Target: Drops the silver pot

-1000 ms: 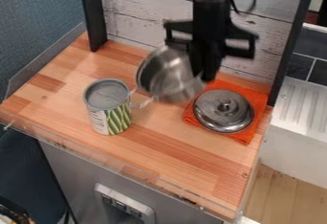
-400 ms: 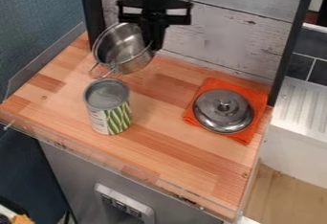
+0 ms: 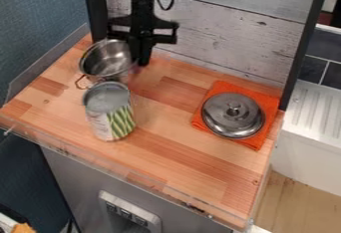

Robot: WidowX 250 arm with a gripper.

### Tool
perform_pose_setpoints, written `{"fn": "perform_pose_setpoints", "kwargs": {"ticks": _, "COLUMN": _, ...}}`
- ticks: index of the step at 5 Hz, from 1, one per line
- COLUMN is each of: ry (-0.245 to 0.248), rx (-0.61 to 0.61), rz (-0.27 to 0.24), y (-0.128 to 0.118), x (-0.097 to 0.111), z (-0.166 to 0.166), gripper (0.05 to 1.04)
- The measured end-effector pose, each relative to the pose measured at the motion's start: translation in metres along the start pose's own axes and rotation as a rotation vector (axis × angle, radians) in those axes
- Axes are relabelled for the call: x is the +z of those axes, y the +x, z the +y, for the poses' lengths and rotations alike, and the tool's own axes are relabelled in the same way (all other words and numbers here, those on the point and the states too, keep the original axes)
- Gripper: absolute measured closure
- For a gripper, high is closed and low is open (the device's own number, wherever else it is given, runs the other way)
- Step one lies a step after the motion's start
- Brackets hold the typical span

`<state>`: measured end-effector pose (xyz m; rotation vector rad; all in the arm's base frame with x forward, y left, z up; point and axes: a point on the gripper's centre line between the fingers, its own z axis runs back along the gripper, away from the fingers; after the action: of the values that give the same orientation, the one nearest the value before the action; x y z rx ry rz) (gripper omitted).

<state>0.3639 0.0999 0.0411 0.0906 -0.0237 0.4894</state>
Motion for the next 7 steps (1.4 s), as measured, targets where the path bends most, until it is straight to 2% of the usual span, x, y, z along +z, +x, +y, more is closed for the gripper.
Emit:
{"fn": "perform_pose_setpoints", "kwargs": {"ticks": 1, "ry": 0.001, "rx": 0.036, "rz": -0.026, "y": 0.011, "x": -0.013, "z": 0.013, "gripper": 1.013}}
{"fn": "perform_pose_setpoints", "kwargs": {"ticks": 2, "ry": 0.014, "rx": 0.02, "rz": -0.021, "y": 0.013, "x": -0.019, "z": 0.014, "gripper": 1.013}}
{"fn": "perform_pose_setpoints", "kwargs": {"ticks": 3, "ry": 0.026, "rx": 0.007, "rz": -0.022, "y": 0.013, "x": -0.019, "z": 0.015, "gripper": 1.013}}
{"fn": "perform_pose_setpoints", "kwargs": {"ticks": 5, "ry": 0.039, "rx": 0.011, "rz": -0.078, "y": 0.02, "x": -0.022, "z": 0.018, "gripper": 0.991}}
{"fn": "perform_pose_setpoints", "kwargs": {"ticks": 6, "ry": 0.046, "rx": 0.002, "rz": -0.097, "y": 0.023, "x": -0.021, "z": 0.019, "gripper": 0.827}}
{"fn": "perform_pose_setpoints", "kwargs": {"ticks": 7, "ry": 0.033, "rx": -0.01, "rz": -0.08, "y": 0.02, "x": -0.021, "z": 0.017, "gripper": 0.546}}
